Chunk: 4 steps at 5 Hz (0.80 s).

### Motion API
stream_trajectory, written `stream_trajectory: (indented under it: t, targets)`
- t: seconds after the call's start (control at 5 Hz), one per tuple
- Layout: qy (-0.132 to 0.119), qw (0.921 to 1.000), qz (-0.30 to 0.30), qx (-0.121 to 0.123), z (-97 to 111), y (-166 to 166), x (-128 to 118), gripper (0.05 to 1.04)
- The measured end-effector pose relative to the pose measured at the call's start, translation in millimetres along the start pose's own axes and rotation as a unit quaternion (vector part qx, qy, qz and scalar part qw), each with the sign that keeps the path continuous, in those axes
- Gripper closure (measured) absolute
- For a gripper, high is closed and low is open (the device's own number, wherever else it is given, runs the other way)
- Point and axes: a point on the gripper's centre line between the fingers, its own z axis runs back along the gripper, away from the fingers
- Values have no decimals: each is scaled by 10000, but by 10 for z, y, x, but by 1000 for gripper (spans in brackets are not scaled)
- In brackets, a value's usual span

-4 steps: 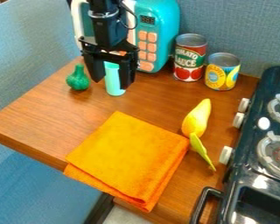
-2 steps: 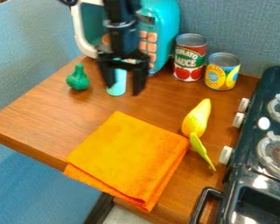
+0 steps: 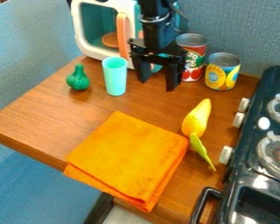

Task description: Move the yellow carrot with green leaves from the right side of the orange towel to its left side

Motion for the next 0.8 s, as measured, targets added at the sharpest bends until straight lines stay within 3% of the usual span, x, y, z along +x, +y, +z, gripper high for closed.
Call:
stream_trajectory:
  t: [0.4, 0.8]
  targets:
    - [347, 9986, -342, 204, -418, -400, 319, 83]
    - [874, 9954, -336, 190, -679, -556, 317, 82]
